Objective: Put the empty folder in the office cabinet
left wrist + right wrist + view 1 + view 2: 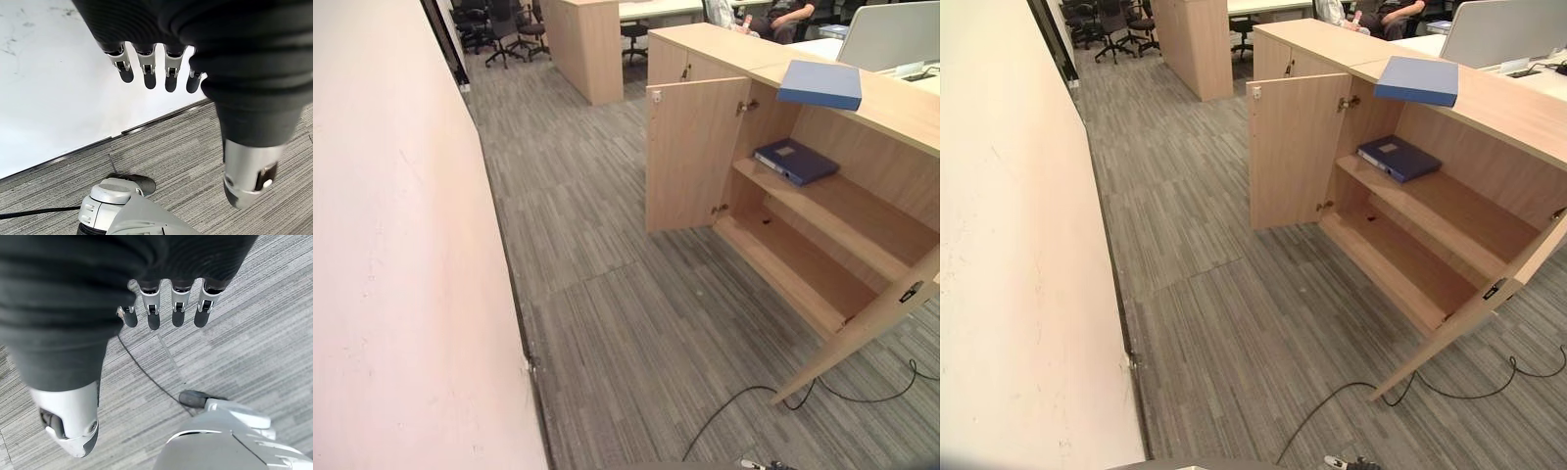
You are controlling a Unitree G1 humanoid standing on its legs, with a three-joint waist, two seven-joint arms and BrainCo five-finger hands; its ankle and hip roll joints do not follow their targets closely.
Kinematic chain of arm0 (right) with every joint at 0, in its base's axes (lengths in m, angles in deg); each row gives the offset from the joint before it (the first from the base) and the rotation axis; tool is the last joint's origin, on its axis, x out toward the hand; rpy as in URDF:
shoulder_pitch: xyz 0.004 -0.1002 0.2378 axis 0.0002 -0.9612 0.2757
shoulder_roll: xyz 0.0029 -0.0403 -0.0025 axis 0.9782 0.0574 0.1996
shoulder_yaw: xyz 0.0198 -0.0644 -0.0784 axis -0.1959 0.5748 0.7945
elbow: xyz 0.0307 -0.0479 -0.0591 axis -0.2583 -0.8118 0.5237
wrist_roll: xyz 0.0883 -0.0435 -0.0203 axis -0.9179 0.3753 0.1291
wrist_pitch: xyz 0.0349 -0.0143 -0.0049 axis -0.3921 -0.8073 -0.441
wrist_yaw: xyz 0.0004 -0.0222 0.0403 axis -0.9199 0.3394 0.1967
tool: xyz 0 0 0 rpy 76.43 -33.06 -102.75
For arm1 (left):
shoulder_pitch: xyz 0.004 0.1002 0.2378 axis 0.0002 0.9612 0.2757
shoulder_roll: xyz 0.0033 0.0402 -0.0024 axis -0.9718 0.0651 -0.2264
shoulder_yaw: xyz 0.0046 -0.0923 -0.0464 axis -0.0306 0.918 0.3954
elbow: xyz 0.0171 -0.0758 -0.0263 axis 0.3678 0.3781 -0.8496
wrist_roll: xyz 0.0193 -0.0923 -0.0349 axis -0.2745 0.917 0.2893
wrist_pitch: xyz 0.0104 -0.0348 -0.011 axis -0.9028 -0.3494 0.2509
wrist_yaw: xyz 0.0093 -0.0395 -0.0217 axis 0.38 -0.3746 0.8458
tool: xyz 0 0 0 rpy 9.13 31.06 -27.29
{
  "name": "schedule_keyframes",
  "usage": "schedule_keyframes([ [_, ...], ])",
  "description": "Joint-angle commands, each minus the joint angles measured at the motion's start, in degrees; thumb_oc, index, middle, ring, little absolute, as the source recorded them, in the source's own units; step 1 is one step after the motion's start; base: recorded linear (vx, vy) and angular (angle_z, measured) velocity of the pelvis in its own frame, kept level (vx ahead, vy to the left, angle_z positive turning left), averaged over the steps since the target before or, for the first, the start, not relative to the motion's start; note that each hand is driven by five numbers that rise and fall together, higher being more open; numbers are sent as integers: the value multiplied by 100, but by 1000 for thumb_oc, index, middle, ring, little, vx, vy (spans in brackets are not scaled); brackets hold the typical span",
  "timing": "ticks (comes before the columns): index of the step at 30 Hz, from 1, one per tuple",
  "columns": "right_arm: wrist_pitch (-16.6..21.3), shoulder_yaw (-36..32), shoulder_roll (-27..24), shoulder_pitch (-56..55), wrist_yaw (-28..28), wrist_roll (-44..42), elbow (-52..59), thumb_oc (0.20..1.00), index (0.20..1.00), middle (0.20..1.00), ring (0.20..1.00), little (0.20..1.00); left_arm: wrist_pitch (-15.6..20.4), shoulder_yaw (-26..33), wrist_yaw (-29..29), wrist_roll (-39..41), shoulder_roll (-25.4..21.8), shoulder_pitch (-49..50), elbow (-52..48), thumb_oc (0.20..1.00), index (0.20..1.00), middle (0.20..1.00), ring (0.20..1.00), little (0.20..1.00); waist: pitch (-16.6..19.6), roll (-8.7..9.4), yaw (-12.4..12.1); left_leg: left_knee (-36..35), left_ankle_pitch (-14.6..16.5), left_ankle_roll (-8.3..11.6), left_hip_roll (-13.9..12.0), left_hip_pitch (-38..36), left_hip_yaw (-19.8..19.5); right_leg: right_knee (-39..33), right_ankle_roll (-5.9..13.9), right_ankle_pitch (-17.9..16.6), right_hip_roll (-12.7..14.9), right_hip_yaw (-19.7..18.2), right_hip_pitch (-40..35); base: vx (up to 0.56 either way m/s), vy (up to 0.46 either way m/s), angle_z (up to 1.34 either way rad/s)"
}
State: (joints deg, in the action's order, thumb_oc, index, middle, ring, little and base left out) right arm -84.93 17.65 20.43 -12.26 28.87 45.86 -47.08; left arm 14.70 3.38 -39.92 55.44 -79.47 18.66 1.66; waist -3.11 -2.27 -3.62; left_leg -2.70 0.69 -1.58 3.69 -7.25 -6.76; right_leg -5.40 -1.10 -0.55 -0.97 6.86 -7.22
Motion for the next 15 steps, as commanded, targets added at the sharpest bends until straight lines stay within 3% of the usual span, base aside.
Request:
schedule_keyframes([
  [1, 53, 152, -21, 195, -41, -98, -160, 1000, 1000, 1000, 1000, 1000, 82, -6, 45, -193, 151, -262, 328, 1000, 1000, 1000, 1000, 1000, 47, 162, -23, -230, 200, 79, 55, -6, -690, 40, 526, 186, 306, -13, -96, 0, 0, 0],
  [13, 23, 88, -49, 176, -11, -76, -186, 1000, 1000, 1000, 1000, 1000, 75, -53, 18, -232, 181, -272, 359, 1000, 1000, 1000, 1000, 1000, 63, 80, -1, -230, 236, 3, 143, -25, -709, 41, 574, 173, 418, 23, -147, -2, 23, 1],
  [15, 19, 61, -70, 191, -17, -81, -162, 1000, 1000, 1000, 1000, 1000, 73, -58, 14, -211, 175, -303, 351, 1000, 1000, 1000, 1000, 1000, 20, 22, 3, -230, 218, -39, 168, -15, -731, 339, 584, 260, 491, 53, -12, -42, 84, 3],
])
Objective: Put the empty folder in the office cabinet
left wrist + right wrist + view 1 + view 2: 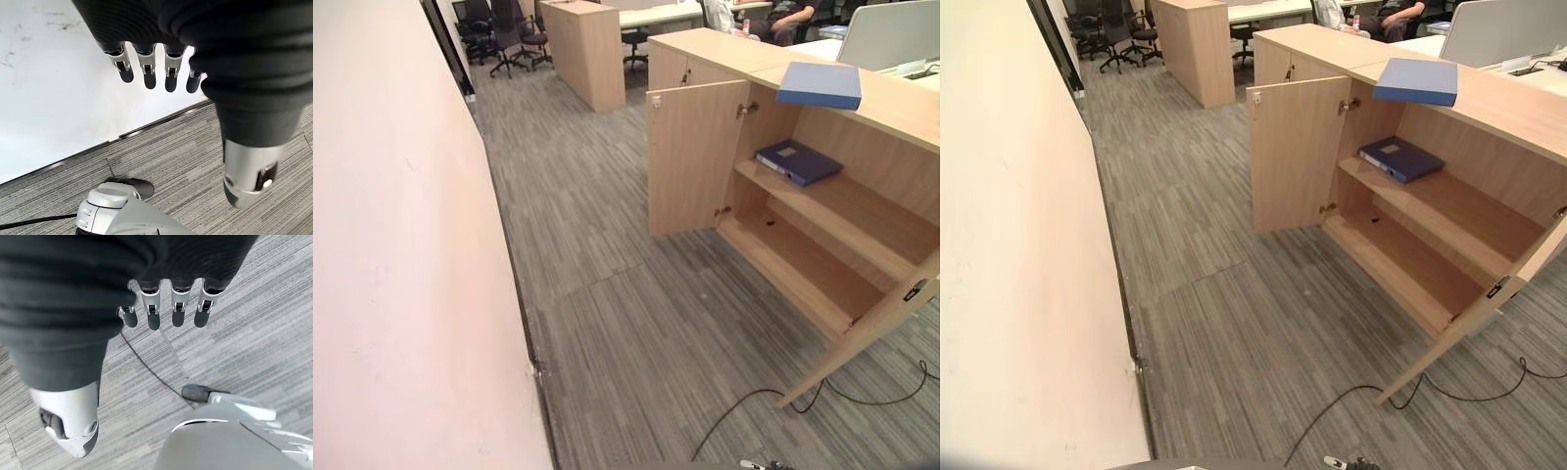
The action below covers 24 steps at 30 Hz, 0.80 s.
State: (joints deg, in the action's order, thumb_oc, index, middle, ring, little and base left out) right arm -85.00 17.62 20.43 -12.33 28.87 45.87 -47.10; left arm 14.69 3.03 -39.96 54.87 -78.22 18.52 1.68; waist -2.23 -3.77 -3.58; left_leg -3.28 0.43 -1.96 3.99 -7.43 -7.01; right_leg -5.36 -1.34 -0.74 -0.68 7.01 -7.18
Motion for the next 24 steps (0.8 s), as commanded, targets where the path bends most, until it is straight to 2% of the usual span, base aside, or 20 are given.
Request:
schedule_keyframes([
  [1, 21, 58, -83, 222, -19, -81, -151, 1000, 1000, 1000, 1000, 1000, 74, -23, 14, -134, 46, -318, 336, 1000, 1000, 1000, 1000, 1000, -107, 131, 10, -172, 233, -35, 153, 16, -713, 566, 602, 322, 503, 39, 123, -74, 114, 7],
  [4, 22, 60, -98, 289, -29, -34, -100, 1000, 1000, 1000, 1000, 1000, 74, -12, 12, -108, 34, -367, 308, 1000, 1000, 1000, 1000, 1000, -247, 15, 7, -172, 208, -165, 237, 46, -665, 1392, 661, 482, 633, 57, 597, -77, 165, -1],
  [5, 27, 45, -88, 281, -11, -14, -109, 1000, 1000, 1000, 1000, 1000, 71, 0, 7, -121, 21, -363, 321, 1000, 1000, 1000, 1000, 1000, -286, -32, -29, -148, 206, -258, 321, 43, -619, 2279, 682, 479, 807, 39, 1031, -54, 314, -20],
  [6, 15, 86, -97, 306, -3, 22, -94, 1000, 1000, 1000, 1000, 1000, 44, 9, -2, -128, -17, -358, 315, 1000, 1000, 1000, 1000, 1000, -420, -15, -1, -170, 204, -380, 431, -69, -549, 3312, 672, -88, 977, -82, 1538, -35, 303, -33],
  [8, 33, 123, -68, 321, -23, 3, -46, 1000, 1000, 1000, 1000, 1000, 21, 20, -13, -140, -65, -353, 337, 1000, 1000, 1000, 1000, 1000, -507, -19, -70, -172, 203, -419, 454, -86, -460, 3946, 621, -249, 1116, 34, 1962, -7, 154, -29],
  [9, 33, 123, -67, 321, -23, 3, -46, 1000, 1000, 1000, 1000, 1000, 21, 20, -13, -140, -65, -353, 337, 1000, 1000, 1000, 1000, 1000, -507, -16, -71, -172, 203, -419, 456, -85, -459, 3950, 621, -247, 1117, 32, 1965, 113, 48, -18],
  [10, 54, 158, -58, 353, -44, 13, 0, 1000, 1000, 1000, 1000, 1000, 16, 49, 5, -155, -96, -339, 372, 1000, 1000, 1000, 1000, 1000, -533, -16, -149, -172, 295, -391, 393, -159, -359, 3621, 614, -242, 1262, 398, 2041, 155, -33, -34],
  [12, 42, 210, -65, 432, -39, 16, 33, 1000, 1000, 1000, 1000, 1000, 31, 73, 32, -124, -131, -372, 364, 1000, 1000, 1000, 1000, 1000, -634, 5, -123, -172, 360, -331, 316, -273, -351, 2683, 671, -338, 1011, 586, 2134, 208, -110, -34],
  [14, 13, 218, -62, 480, -25, -23, 45, 1000, 1000, 1000, 1000, 1000, 37, 110, 50, -84, -139, -372, 338, 1000, 1000, 1000, 1000, 1000, -719, 88, -53, -172, 453, -288, 326, -409, -420, 1516, 862, -653, 791, 573, 2175, 190, -110, -19],
  [15, 13, 218, -61, 481, -25, -23, 45, 1000, 1000, 1000, 1000, 1000, 37, 111, 50, -84, -141, -373, 338, 1000, 1000, 1000, 1000, 1000, -714, 91, -47, -172, 443, -288, 329, -398, -425, 1479, 863, -680, 793, 580, 2166, 153, -75, -11],
  [16, 9, 216, -54, 495, -39, -37, 34, 1000, 1000, 1000, 1000, 1000, 44, 140, 65, -79, -150, -373, 363, 1000, 1000, 1000, 1000, 1000, -747, 148, 1, -172, 501, -258, 338, -463, -450, 982, 925, -828, 659, 547, 2223, 291, -102, 2],
  [17, 4, 216, -39, 463, -35, -24, 16, 1000, 1000, 1000, 1000, 1000, 45, 188, 60, -111, -164, -354, 401, 1000, 1000, 1000, 1000, 1000, -753, 239, 72, -172, 607, -219, 355, -565, -519, 522, 1000, -919, 488, 359, 2270, 402, -157, 6],
  [18, 16, 199, -11, 415, -26, -68, -16, 1000, 1000, 1000, 1000, 1000, 58, 206, 54, -168, -186, -358, 417, 1000, 1000, 1000, 1000, 1000, -722, 290, 89, -172, 710, -186, 356, -630, -598, 119, 985, -947, 419, 300, 2082, 454, -175, 12],
  [19, 25, 232, 14, 377, -21, -56, -40, 1000, 1000, 1000, 1000, 1000, 57, 266, 73, -166, -186, -308, 464, 1000, 1000, 1000, 1000, 1000, -656, 348, 73, -172, 794, -171, 336, -660, -585, 97, 948, -1057, 426, 375, 2018, 247, -109, 25],
  [21, 35, 222, 22, 348, -17, -79, -8, 1000, 1000, 1000, 1000, 1000, 61, 302, 78, -154, -176, -288, 466, 1000, 1000, 1000, 1000, 1000, -585, 351, 76, -172, 840, -170, 277, -689, -578, 77, 941, -1097, 432, 478, 1974, 293, -126, 34],
  [23, 55, 236, 37, 291, 8, -132, 60, 1000, 1000, 1000, 1000, 1000, 76, 309, 63, -145, -142, -235, 466, 1000, 1000, 1000, 1000, 1000, -382, 362, 132, -88, 981, -82, -17, -780, -584, 168, 828, -974, 296, 469, 1847, 440, -200, 13],
  [24, 54, 237, 37, 289, 8, -132, 61, 1000, 1000, 1000, 1000, 1000, 75, 309, 63, -145, -142, -233, 465, 1000, 1000, 1000, 1000, 1000, -380, 356, 133, -87, 986, -81, -24, -783, -584, 172, 827, -968, 290, 472, 1846, 338, -167, 28],
])
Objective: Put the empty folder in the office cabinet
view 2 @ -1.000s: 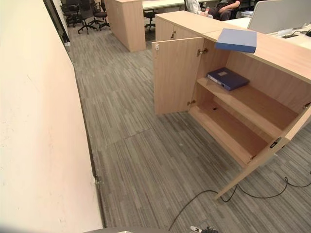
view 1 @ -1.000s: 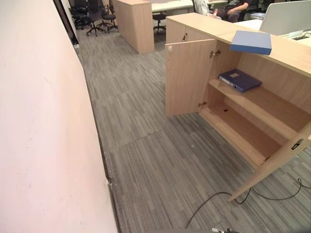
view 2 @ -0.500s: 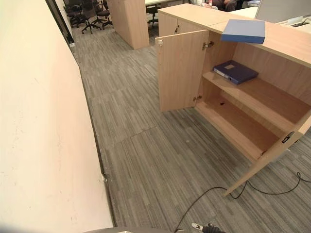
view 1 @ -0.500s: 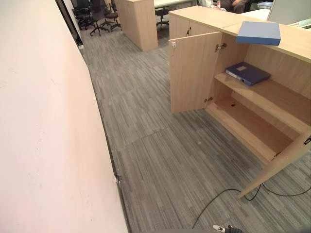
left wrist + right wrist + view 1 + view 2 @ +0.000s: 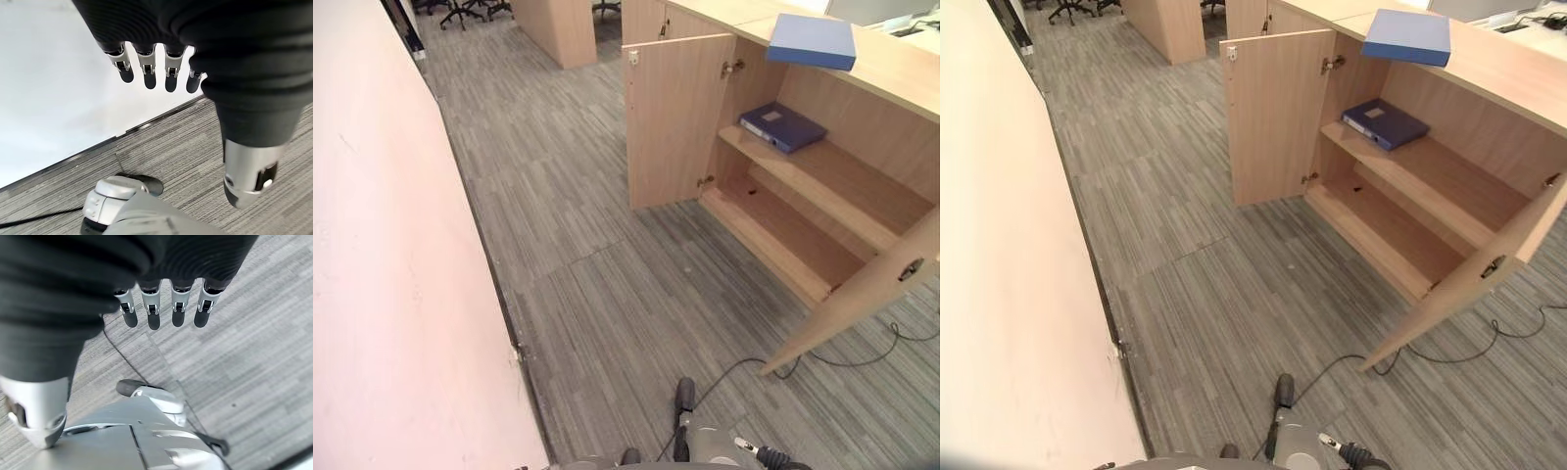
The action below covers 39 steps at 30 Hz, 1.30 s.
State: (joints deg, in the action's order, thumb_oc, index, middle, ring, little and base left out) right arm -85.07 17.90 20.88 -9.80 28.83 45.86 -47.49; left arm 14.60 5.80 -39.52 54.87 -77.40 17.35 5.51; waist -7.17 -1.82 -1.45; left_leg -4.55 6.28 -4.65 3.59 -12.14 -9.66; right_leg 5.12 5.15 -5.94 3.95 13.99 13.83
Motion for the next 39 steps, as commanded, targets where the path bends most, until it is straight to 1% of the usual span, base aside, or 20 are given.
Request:
schedule_keyframes([
  [1, 80, 232, -39, 27, 17, -157, 147, 1000, 1000, 1000, 1000, 1000, 95, -3, 14, -147, -256, -123, 43, 1000, 1000, 1000, 1000, 1000, 166, 149, -52, 263, 367, 290, -142, -269, -288, -800, 117, -318, -259, -193, -340, 212, -106, 30],
  [5, 89, 307, -65, 37, 15, -228, 209, 1000, 1000, 1000, 1000, 1000, 122, -97, 29, -97, -292, -204, -98, 1000, 1000, 1000, 1000, 1000, 175, 155, 6, 687, 212, 455, -326, -184, -259, -695, -17, -73, -392, -198, -481, 321, -180, 13],
  [8, 114, 352, -59, 12, 17, -252, 241, 1000, 1000, 1000, 1000, 1000, 158, -172, 38, -21, -327, -314, -306, 1000, 1000, 1000, 1000, 1000, 146, 211, 23, 1814, -212, 710, -486, 58, -67, -702, -223, 273, -601, -243, -910, 316, -193, 9],
  [11, 118, 393, -58, 46, 12, -239, 262, 1000, 1000, 1000, 1000, 1000, 141, -184, 61, 25, -369, -371, -427, 1000, 1000, 1000, 1000, 1000, -68, 355, -38, 3742, -1024, 792, -365, 890, 48, -708, -421, 468, -613, -301, -1271, 188, -150, -1],
  [12, 115, 407, -67, 70, 3, -227, 256, 1000, 1000, 1000, 1000, 1000, 141, -190, 74, 20, -375, -377, -449, 1000, 1000, 1000, 1000, 1000, -119, 387, -65, 4100, -1133, 757, -408, 1066, 211, -713, -485, 529, -621, -325, -1371, 195, -170, -12],
  [13, 108, 429, -82, 104, -13, -221, 233, 1000, 1000, 1000, 1000, 1000, 152, -190, 77, 47, -367, -357, -476, 1000, 1000, 1000, 1000, 1000, -214, 463, -148, 4396, -1055, 614, -510, 1496, 528, -718, -548, 607, -562, -358, -1538, 208, -141, -14],
  [15, 118, 424, -92, 124, -29, -237, 236, 1000, 1000, 1000, 1000, 1000, 168, -82, 84, 182, -370, -311, -464, 1000, 1000, 1000, 1000, 1000, -298, 581, -303, 4255, -709, 458, -491, 1988, 731, -781, -544, 668, -466, -372, -1727, 195, -77, -16],
  [16, 124, 412, -91, 139, -32, -251, 221, 1000, 1000, 1000, 1000, 1000, 170, -4, 84, 258, -366, -282, -423, 1000, 1000, 1000, 1000, 1000, -353, 631, -406, 3939, -507, 409, -465, 2209, 810, -812, -501, 684, -411, -373, -1815, 185, 3, -23],
  [18, 142, 390, -84, 141, -33, -280, 196, 1000, 1000, 1000, 1000, 1000, 175, 110, 110, 388, -380, -240, -363, 1000, 1000, 1000, 1000, 1000, -366, 670, -494, 3045, -407, 450, -443, 2313, 844, -853, -433, 745, -343, -373, -1917, 192, 66, -25],
  [20, 165, 375, -80, 151, -45, -282, 182, 1000, 1000, 1000, 1000, 1000, 171, 219, 115, 486, -378, -202, -270, 1000, 1000, 1000, 1000, 1000, -341, 649, -593, 1905, -635, 550, -442, 2428, 649, -964, -386, 841, -359, -401, -2101, 217, 101, -28],
  [21, 170, 385, -80, 150, -57, -253, 191, 1000, 1000, 1000, 1000, 1000, 187, 254, 136, 536, -380, -176, -234, 1000, 1000, 1000, 1000, 1000, -334, 604, -624, 1450, -937, 636, -484, 2468, 453, -977, -383, 900, -400, -434, -2168, 248, 127, -37],
  [24, 184, 368, -82, 124, -101, -203, 197, 1000, 1000, 1000, 1000, 1000, 207, 347, 170, 707, -363, -124, -93, 1000, 1000, 1000, 1000, 1000, -310, 497, -693, 276, -1401, 818, -708, 2713, -69, -938, -393, 1149, -448, -574, -2380, 226, 136, -26],
  [27, 161, 331, -81, 86, -93, -159, 174, 1000, 1000, 1000, 1000, 1000, 203, 375, 152, 746, -336, -73, -52, 1000, 1000, 1000, 1000, 1000, -290, 445, -718, 77, -1502, 892, -792, 2758, -77, -891, -364, 1266, -403, -683, -2535, 263, 240, -3],
  [29, 149, 305, -45, -14, -66, -61, 142, 1000, 1000, 1000, 1000, 1000, 188, 447, 134, 746, -293, 24, 14, 1000, 1000, 1000, 1000, 1000, -124, 360, -771, -45, -1584, 956, -844, 2574, -247, -836, -313, 1336, -366, -797, -2606, 295, 323, -46],
  [30, 133, 285, -19, -96, -43, 17, 71, 1000, 1000, 1000, 1000, 1000, 188, 426, 127, 690, -307, 9, 27, 1000, 1000, 1000, 1000, 1000, -10, 353, -808, -29, -1729, 958, -814, 2417, -241, -812, -221, 1343, -219, -782, -2682, 372, 463, -63],
  [32, 89, 269, 45, -177, -5, 56, 39, 1000, 1000, 1000, 1000, 1000, 190, 389, 115, 620, -340, -1, -7, 1000, 1000, 1000, 1000, 1000, 140, 396, -841, 66, -1579, 823, -636, 2235, -165, -622, -43, 1299, 111, -794, -2612, 427, 601, -26],
  [33, 69, 279, 99, -170, 7, 70, 31, 1000, 1000, 1000, 1000, 1000, 179, 314, 110, 488, -384, -47, -75, 1000, 1000, 1000, 1000, 1000, 238, 398, -843, 72, -1403, 676, -444, 2085, -149, -318, 109, 1183, 333, -843, -2455, 297, 545, -9],
  [35, 60, 302, 132, -158, 13, 82, 63, 1000, 1000, 1000, 1000, 1000, 173, 246, 111, 418, -408, -75, -121, 1000, 1000, 1000, 1000, 1000, 303, 374, -828, 111, -1213, 473, -217, 1903, -122, 140, 226, 956, 573, -884, -2261, 253, 568, -1],
  [37, 44, 278, 135, -160, 31, 61, 182, 1000, 1000, 1000, 1000, 1000, 154, 246, 101, 371, -474, -76, -158, 1000, 1000, 1000, 1000, 1000, 322, 281, -767, 113, -961, 116, 181, 1503, -46, 1497, 189, 198, 1065, -821, -1757, 263, 712, 11],
  [39, 46, 316, 146, -151, 30, 80, 257, 1000, 1000, 1000, 1000, 1000, 119, 256, 95, 339, -512, -72, -152, 1000, 1000, 1000, 1000, 1000, 277, 224, -721, 65, -859, -15, 318, 1244, 0, 2120, 60, -139, 1279, -611, -1600, 194, 485, 5],
])
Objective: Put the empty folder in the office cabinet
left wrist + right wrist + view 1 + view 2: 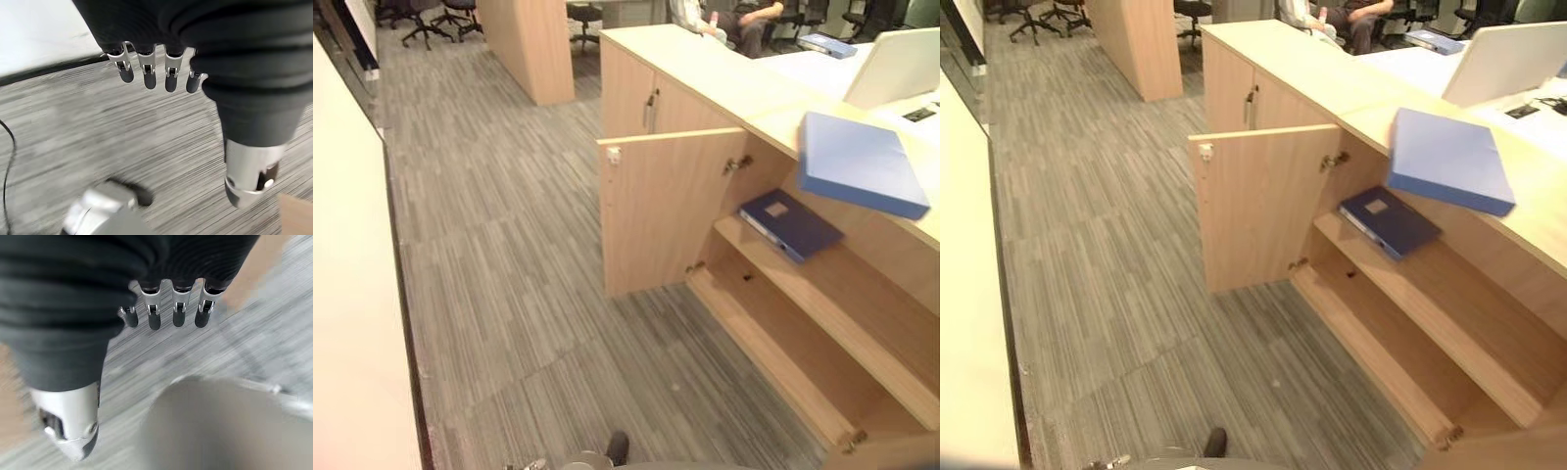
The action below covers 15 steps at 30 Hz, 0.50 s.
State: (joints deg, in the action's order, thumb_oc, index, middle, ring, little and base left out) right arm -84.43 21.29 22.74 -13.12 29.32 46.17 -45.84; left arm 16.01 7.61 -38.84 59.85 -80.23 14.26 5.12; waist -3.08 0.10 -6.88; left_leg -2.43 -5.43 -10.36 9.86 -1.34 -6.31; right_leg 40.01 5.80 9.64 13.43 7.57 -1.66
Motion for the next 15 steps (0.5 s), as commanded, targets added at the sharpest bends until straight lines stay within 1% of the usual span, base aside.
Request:
schedule_keyframes([
  [1, -10, 4, -22, 183, -17, 62, 142, 1000, 1000, 1000, 1000, 1000, -38, 70, 18, -190, -250, 259, -108, 1000, 1000, 1000, 1000, 1000, -156, -7, -182, -181, 360, 529, -296, 35, -311, -1132, -24, -1690, 403, 239, 25, 207, 312, 11],
  [2, -2, 37, -5, 182, -9, 73, 171, 1000, 1000, 1000, 1000, 1000, -45, 68, 16, -201, -261, 281, -98, 1000, 1000, 1000, 1000, 1000, -185, -11, -180, -228, 466, 522, -285, -143, -296, -901, 21, -1570, 457, 358, 99, 143, 171, 11],
  [3, -2, 37, -5, 182, -9, 73, 171, 1000, 1000, 1000, 1000, 1000, -45, 68, 16, -201, -261, 281, -98, 1000, 1000, 1000, 1000, 1000, -185, -11, -180, -228, 466, 522, -285, -143, -296, -901, 21, -1570, 457, 358, 99, 160, 171, 5],
  [4, 4, 117, -5, 211, 5, 125, 219, 1000, 1000, 1000, 1000, 1000, -66, 76, 21, -231, -277, 283, -81, 1000, 1000, 1000, 1000, 1000, -242, -37, -208, -257, 553, 535, -347, -274, -197, -1027, -8, -1249, 450, 855, 270, 87, 92, -7],
  [5, 3, 120, 0, 209, 5, 126, 219, 1000, 1000, 1000, 1000, 1000, -66, 78, 22, -232, -282, 286, -80, 1000, 1000, 1000, 1000, 1000, -264, -31, -211, -257, 595, 550, -356, -318, -195, -1009, -10, -1199, 444, 856, 234, 112, 108, -19],
  [7, -3, 130, -20, 267, -21, 168, 244, 1000, 1000, 1000, 1000, 1000, -59, 62, 54, -266, -294, 279, -77, 1000, 1000, 1000, 1000, 1000, -352, -59, -246, -257, 628, 560, -389, -366, -104, -1476, 86, -1159, 431, 1335, 366, 51, 31, -4],
  [8, 3, 107, -32, 296, -49, 182, 242, 1000, 1000, 1000, 1000, 1000, -63, 77, 70, -266, -292, 276, -72, 1000, 1000, 1000, 1000, 1000, -416, -91, -259, -257, 691, 595, -451, -432, -35, -1832, 147, -1177, 359, 1562, 387, 42, 10, -24],
  [9, -1, 93, -46, 327, -51, 178, 233, 1000, 1000, 1000, 1000, 1000, -68, 95, 79, -266, -284, 278, -72, 1000, 1000, 1000, 1000, 1000, -460, -93, -256, -257, 720, 611, -480, -478, 3, -2185, 205, -1243, 296, 1684, 411, 80, -22, -21],
  [11, -21, 23, -65, 388, -87, 109, 187, 1000, 1000, 1000, 1000, 1000, -59, 107, 74, -325, -241, 264, -61, 1000, 1000, 1000, 1000, 1000, -640, -23, -173, -257, 837, 644, -492, -735, 162, -3370, 489, -1825, -28, 1846, 693, 130, -45, -88],
  [12, -21, 3, -51, 385, -104, 92, 176, 1000, 1000, 1000, 1000, 1000, -49, 96, 56, -354, -240, 236, -89, 1000, 1000, 1000, 1000, 1000, -689, 23, -149, -237, 850, 657, -487, -774, 189, -3664, 552, -1952, -52, 1940, 745, 125, -58, -124],
  [14, -19, -4, -37, 341, -116, 72, 147, 1000, 1000, 1000, 1000, 1000, -59, 98, 52, -410, -247, 231, -112, 1000, 1000, 1000, 1000, 1000, -695, 33, -189, -179, 971, 690, -532, -816, 266, -3926, 537, -1931, -86, 2165, 592, 107, -62, -30],
  [15, -18, -20, -20, 303, -108, 61, 120, 1000, 1000, 1000, 1000, 1000, -59, 104, 38, -440, -246, 242, -103, 1000, 1000, 1000, 1000, 1000, -647, 82, -221, -175, 1045, 709, -505, -842, 310, -4128, 510, -1908, -110, 2287, 440, 230, -72, 16],
])
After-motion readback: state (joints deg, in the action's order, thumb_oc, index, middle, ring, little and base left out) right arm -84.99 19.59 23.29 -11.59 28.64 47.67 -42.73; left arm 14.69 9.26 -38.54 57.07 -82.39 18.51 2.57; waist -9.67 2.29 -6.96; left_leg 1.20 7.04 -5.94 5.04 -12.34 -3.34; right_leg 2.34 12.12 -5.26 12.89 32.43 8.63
